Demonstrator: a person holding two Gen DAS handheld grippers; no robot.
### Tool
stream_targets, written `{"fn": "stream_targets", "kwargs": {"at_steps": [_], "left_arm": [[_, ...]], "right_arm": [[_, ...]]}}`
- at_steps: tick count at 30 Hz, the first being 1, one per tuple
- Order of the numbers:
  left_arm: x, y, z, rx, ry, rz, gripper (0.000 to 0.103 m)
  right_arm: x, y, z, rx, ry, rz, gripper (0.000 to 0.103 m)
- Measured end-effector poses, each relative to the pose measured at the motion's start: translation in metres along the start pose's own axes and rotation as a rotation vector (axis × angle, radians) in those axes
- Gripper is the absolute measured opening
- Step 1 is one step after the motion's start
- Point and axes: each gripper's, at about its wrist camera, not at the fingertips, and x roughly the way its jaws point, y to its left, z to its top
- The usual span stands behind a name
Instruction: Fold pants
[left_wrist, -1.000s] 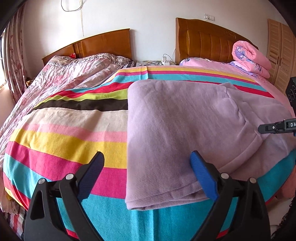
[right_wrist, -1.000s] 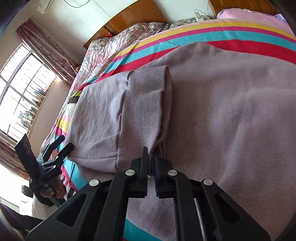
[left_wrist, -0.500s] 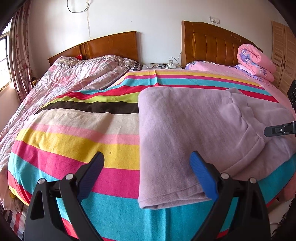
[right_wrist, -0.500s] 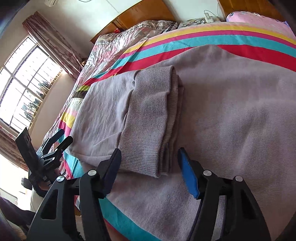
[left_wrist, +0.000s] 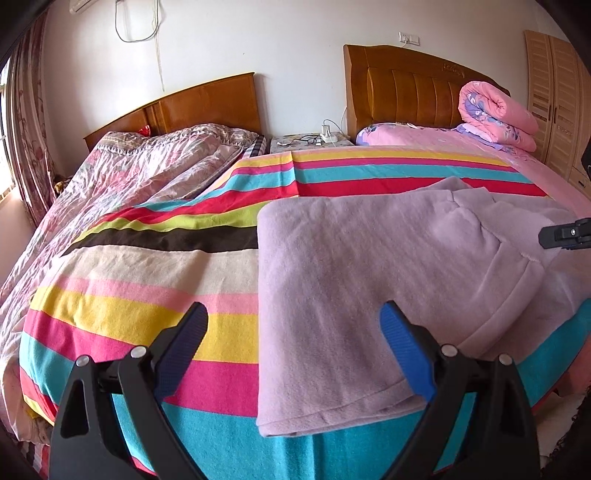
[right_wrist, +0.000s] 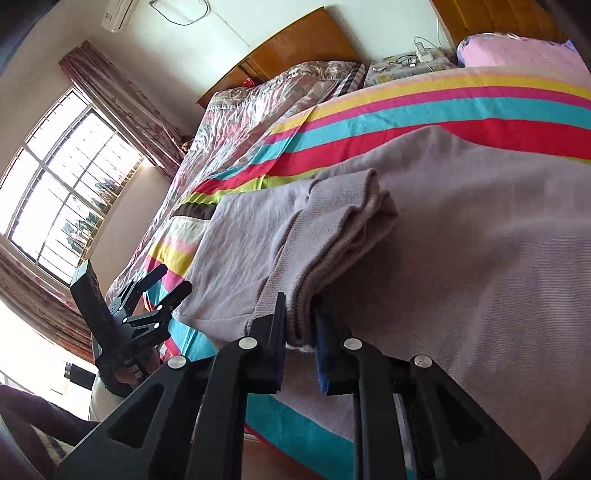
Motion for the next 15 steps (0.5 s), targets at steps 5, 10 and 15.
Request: {"fn": "stream_targets", "kwargs": {"at_steps": [5,10,15], "left_arm": [[0.024,-0.011,-0.008,0.056,0.086,0.044,0.098],[0.028,-0.004,-0.011,0.023,0.115,0.039,0.098],[0.009,-0.012,0.012,0.068,0.056,0.068,0.098]], "right_arm": [[0.016,-0.030,-0.028,0.084,0.076,-0.038,0.016],[0.020,-0.035,-0.033,0.089,0.089,-0.022,0.016],[0.024,-0.038,-0.033,0.074,0.106,-0.049,0.022]]}}
